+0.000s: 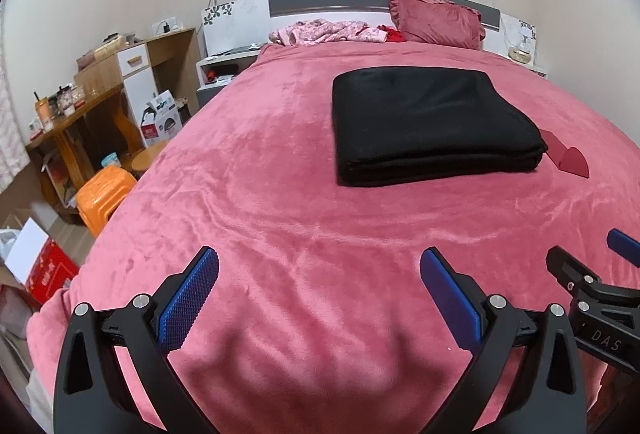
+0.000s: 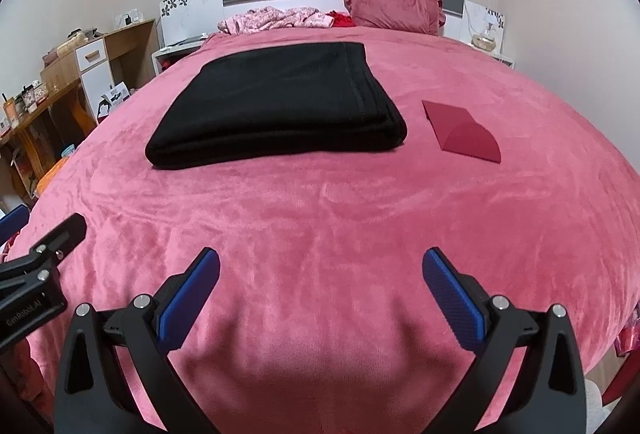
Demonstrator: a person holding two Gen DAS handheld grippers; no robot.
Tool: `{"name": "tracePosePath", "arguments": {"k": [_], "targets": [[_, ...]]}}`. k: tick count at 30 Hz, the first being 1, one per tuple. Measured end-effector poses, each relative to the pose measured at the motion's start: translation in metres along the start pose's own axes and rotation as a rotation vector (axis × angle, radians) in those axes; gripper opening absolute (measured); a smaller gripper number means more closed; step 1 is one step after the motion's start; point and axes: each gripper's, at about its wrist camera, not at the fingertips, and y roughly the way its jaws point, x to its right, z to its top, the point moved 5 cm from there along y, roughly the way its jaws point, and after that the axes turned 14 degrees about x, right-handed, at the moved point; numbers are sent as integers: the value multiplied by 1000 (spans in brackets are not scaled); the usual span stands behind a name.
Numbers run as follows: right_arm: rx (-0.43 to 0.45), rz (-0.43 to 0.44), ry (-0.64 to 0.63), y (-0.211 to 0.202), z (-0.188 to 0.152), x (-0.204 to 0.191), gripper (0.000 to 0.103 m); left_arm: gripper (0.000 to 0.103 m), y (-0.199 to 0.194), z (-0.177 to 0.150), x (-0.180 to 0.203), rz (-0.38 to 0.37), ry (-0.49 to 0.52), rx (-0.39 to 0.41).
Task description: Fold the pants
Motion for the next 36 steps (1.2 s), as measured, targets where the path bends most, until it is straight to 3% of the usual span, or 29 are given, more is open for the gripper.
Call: {"name": "tracePosePath", "arguments": {"k": [7,26,36], "targets": [[23,26,-49,-3,2,-12,101,100,-1,-1,1,-4,16,4],[58,37,-50,-8,14,-26,101,100,1,-1,-14,31,-48,-24],[48,34,-38,-7,12,-23,101,100,-1,-2,-10,23,-26,-20]]}}
